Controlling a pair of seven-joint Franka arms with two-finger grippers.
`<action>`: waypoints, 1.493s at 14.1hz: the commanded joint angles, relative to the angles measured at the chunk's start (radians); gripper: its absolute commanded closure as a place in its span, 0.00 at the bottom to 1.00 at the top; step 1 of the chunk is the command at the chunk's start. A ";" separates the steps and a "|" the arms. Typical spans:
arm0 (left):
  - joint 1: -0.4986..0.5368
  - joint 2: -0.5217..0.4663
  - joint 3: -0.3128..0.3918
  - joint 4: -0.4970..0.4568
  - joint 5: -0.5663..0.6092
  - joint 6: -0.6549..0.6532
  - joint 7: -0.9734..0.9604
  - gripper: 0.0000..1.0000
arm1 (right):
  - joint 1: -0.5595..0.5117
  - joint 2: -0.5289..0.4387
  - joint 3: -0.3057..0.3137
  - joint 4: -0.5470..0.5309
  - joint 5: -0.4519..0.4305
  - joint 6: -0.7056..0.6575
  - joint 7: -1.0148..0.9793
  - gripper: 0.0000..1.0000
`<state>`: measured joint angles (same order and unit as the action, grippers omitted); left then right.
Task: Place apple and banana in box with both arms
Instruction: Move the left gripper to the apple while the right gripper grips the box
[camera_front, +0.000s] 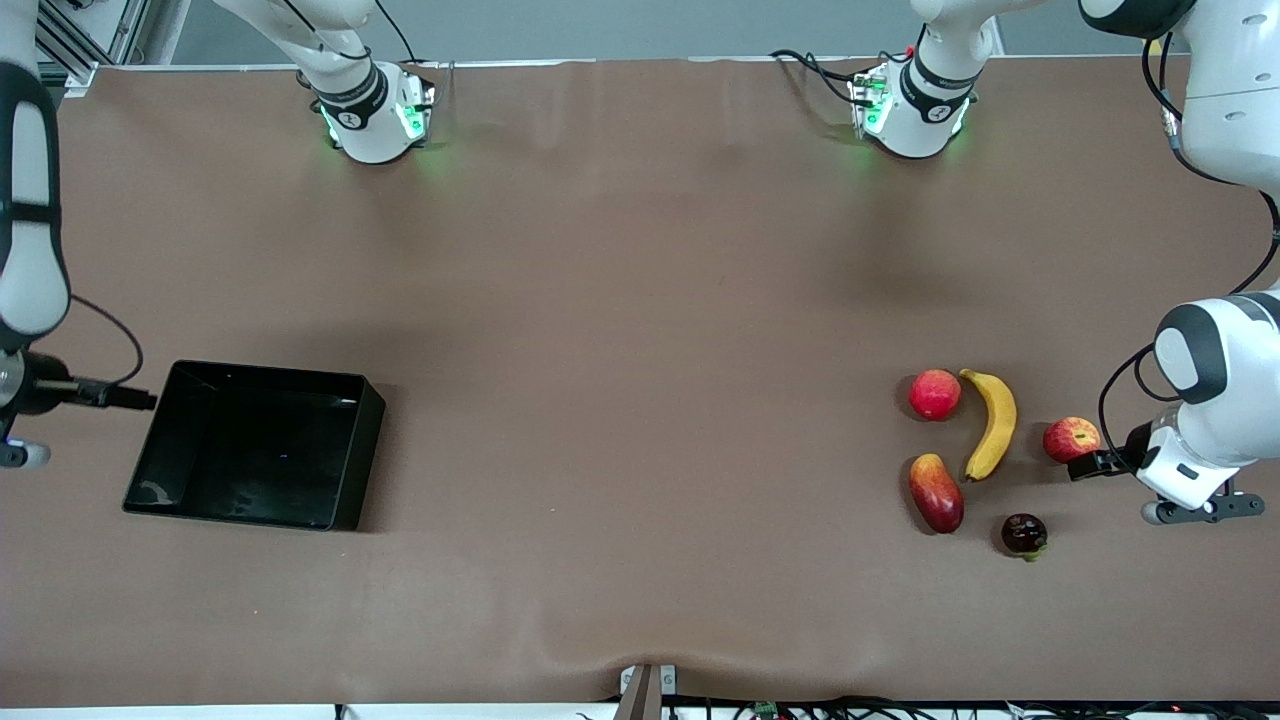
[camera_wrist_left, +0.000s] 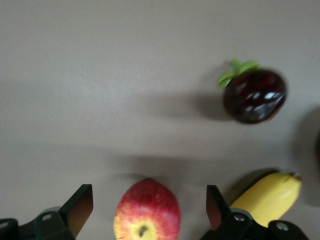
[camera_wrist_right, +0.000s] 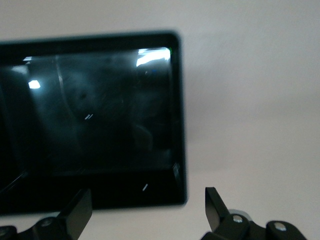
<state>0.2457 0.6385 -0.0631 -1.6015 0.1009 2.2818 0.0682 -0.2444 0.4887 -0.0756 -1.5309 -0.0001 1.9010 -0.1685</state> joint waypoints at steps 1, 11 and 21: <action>0.049 0.009 -0.011 -0.029 0.000 0.004 0.070 0.00 | -0.052 0.106 0.017 0.075 0.003 0.087 -0.060 0.00; 0.046 -0.006 -0.014 -0.044 -0.067 -0.030 0.061 0.00 | -0.075 0.248 0.019 0.060 0.104 0.178 -0.161 0.00; 0.044 -0.020 -0.015 -0.112 -0.067 -0.035 0.070 0.00 | -0.073 0.281 0.019 0.061 0.101 0.202 -0.217 1.00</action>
<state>0.2863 0.6533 -0.0799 -1.6654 0.0512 2.2544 0.1229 -0.3009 0.7620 -0.0713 -1.4911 0.0918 2.1087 -0.3655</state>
